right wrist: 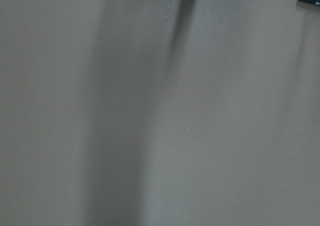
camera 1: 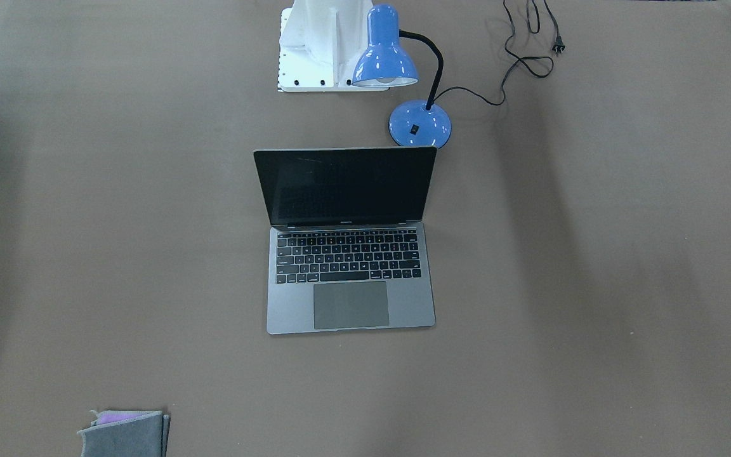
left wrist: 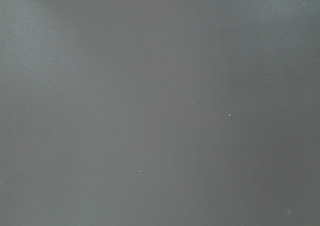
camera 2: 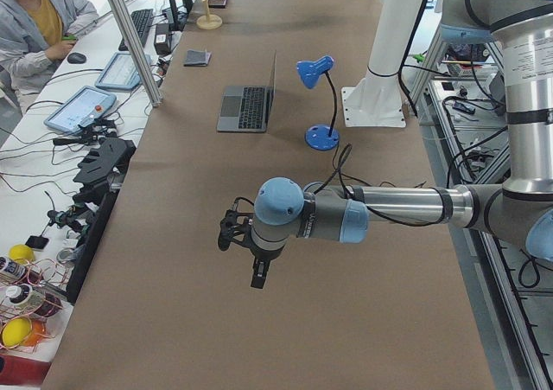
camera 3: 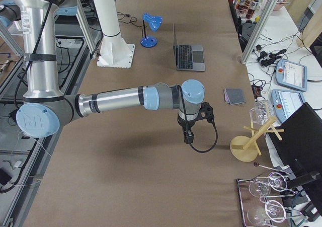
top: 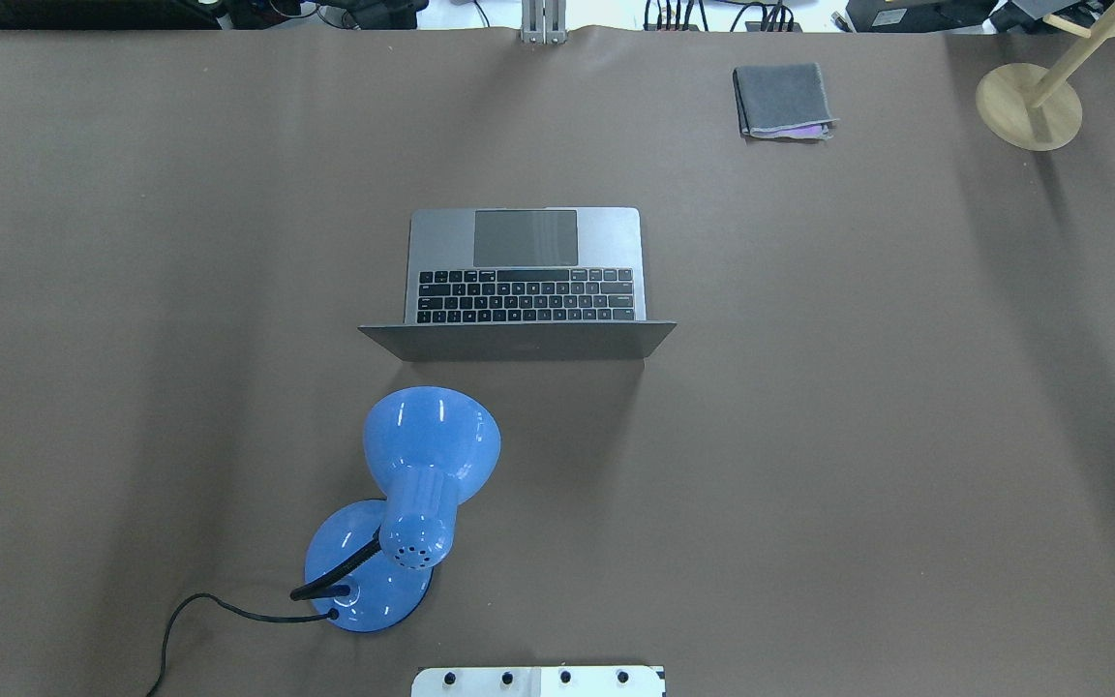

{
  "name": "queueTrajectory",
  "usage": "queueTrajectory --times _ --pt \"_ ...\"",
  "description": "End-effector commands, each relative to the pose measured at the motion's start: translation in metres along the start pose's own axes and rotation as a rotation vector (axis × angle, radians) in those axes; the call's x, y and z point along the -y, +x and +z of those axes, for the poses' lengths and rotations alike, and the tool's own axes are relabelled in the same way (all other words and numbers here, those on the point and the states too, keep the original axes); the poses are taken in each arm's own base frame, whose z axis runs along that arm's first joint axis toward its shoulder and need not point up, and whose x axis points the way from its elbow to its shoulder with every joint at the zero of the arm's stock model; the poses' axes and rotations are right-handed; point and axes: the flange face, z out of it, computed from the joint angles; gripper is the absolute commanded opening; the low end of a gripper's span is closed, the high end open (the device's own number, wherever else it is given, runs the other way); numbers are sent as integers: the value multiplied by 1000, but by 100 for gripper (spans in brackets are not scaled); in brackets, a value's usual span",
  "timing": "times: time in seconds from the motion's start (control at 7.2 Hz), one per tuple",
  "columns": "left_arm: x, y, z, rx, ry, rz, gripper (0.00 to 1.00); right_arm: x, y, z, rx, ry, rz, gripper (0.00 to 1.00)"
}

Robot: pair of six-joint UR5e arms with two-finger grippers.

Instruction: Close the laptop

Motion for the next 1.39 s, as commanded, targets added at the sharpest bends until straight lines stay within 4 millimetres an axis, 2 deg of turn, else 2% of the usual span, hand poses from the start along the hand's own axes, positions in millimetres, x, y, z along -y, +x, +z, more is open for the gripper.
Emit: queueTrajectory --times 0.0,0.14,0.28,0.42,0.56,0.69,0.83,0.97,1.11,1.25 --pt "0 1 0 -2 1 -5 98 1 -6 2 53 5 -1 100" --pt "2 5 -1 -35 6 -6 97 2 -11 0 84 14 -5 100" --pt "10 27 -5 -123 13 -36 97 4 -20 1 108 15 -10 100" --pt "24 78 -2 -162 -20 -90 97 11 -44 -2 113 22 1 100" --pt "32 130 -8 -184 -24 -101 97 20 -88 -7 122 40 61 100" --pt "39 173 -14 -209 -23 -140 98 27 -146 -5 146 58 125 100" --pt "58 237 -18 -249 -49 -250 98 31 -191 -2 182 90 161 98" --pt "70 307 -16 -286 -92 -290 98 31 -236 5 223 95 193 91" --pt "72 364 -4 -301 -137 -315 97 29 -284 11 247 77 220 78" --pt "72 424 11 -310 -178 -336 91 31 -327 13 275 55 253 68"
